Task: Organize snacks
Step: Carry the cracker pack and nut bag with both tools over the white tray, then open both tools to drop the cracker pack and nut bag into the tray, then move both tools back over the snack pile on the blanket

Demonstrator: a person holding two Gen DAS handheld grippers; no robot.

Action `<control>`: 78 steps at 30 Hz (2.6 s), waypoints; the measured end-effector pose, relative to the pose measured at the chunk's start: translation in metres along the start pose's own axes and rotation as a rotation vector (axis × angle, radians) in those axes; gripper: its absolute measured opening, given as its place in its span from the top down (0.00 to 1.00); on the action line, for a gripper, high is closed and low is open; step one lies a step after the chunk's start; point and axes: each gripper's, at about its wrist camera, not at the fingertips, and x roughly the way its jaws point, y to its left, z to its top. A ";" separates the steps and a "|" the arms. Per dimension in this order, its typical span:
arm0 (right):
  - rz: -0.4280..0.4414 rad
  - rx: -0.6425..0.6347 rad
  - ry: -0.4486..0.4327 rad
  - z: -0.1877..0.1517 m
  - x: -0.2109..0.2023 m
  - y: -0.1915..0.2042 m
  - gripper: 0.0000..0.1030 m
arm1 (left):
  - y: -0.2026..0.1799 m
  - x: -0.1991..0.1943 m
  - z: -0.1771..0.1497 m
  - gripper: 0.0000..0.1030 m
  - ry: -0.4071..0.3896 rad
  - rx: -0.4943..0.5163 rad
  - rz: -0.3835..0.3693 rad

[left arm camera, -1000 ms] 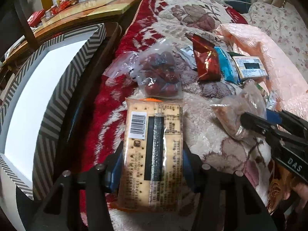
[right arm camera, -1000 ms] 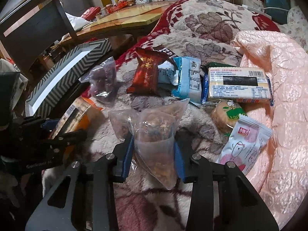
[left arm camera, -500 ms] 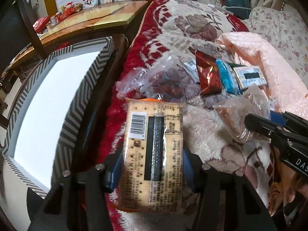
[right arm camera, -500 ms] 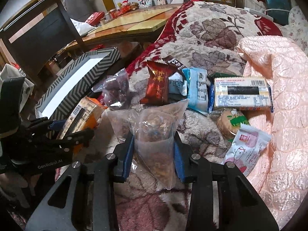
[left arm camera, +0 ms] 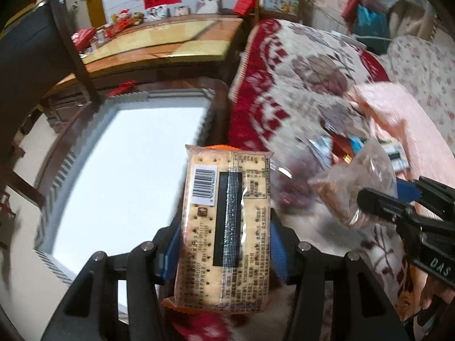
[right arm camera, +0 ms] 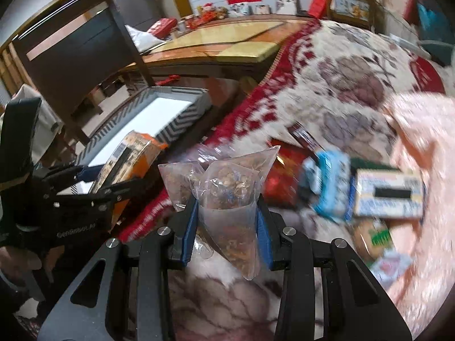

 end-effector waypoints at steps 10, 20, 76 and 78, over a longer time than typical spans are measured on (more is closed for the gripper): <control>0.073 -0.091 0.010 0.049 0.038 0.046 0.65 | 0.072 0.007 0.034 0.45 0.001 -0.084 0.066; 0.136 -0.153 0.035 0.103 0.098 0.088 0.65 | 0.138 0.049 0.060 0.45 0.061 -0.212 0.133; 0.020 0.251 0.043 -0.048 -0.013 -0.055 0.40 | 0.000 0.024 0.017 0.08 0.121 -0.095 -0.124; 0.010 0.251 0.043 -0.052 -0.014 -0.057 0.39 | -0.008 0.029 0.018 0.08 0.128 -0.093 -0.135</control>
